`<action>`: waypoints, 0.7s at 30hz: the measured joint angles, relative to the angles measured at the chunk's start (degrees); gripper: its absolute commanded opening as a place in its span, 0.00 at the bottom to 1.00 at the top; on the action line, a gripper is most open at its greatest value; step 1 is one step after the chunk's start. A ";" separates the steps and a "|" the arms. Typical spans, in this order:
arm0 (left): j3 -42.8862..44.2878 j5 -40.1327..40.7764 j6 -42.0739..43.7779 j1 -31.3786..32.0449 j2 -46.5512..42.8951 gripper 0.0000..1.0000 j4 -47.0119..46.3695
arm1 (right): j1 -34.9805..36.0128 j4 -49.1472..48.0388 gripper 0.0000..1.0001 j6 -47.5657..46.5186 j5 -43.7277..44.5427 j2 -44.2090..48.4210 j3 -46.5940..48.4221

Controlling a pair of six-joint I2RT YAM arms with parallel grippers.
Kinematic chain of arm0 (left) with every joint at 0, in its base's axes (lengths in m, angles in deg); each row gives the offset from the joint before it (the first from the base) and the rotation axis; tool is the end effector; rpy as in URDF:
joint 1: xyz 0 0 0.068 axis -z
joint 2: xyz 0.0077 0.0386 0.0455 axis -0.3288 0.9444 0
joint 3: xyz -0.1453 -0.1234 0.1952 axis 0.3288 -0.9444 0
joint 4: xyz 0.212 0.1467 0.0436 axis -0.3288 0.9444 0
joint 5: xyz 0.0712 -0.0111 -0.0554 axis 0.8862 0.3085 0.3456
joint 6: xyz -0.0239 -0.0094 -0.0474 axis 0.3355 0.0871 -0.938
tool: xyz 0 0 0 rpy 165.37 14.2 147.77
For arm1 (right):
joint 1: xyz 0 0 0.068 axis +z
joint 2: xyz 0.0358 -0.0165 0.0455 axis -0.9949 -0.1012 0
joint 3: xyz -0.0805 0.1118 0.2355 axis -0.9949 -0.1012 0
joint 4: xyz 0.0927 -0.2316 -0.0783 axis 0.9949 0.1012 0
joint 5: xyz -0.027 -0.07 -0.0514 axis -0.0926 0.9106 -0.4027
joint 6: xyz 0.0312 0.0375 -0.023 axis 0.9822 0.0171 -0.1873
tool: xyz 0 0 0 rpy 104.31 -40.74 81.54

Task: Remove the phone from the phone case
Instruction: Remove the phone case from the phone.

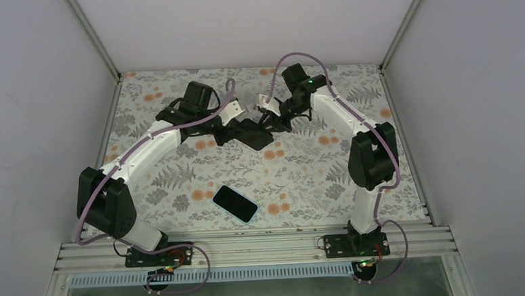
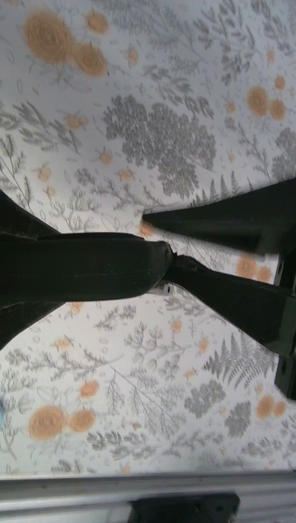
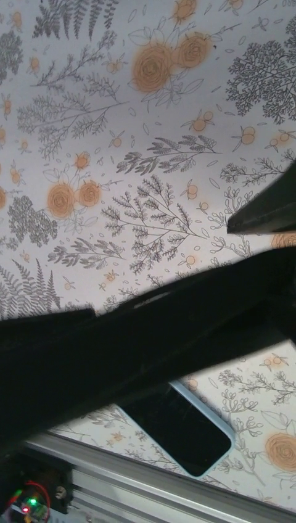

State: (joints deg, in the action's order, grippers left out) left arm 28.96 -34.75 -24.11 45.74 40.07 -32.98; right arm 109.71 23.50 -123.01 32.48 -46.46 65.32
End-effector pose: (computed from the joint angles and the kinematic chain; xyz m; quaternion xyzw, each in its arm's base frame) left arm 0.2864 -0.1666 0.2961 0.4877 0.7490 -0.2952 0.3377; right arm 0.3438 0.1924 0.2723 -0.6487 0.6396 0.3269 0.2516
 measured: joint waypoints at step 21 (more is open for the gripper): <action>1.11 5.09 0.63 0.37 -1.07 0.67 -15.45 | 0.66 2.95 0.03 5.38 -6.43 0.39 -1.31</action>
State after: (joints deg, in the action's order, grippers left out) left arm 30.07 -29.66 -23.48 46.11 39.00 -48.43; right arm 110.36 26.45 -117.63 26.05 -46.07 64.01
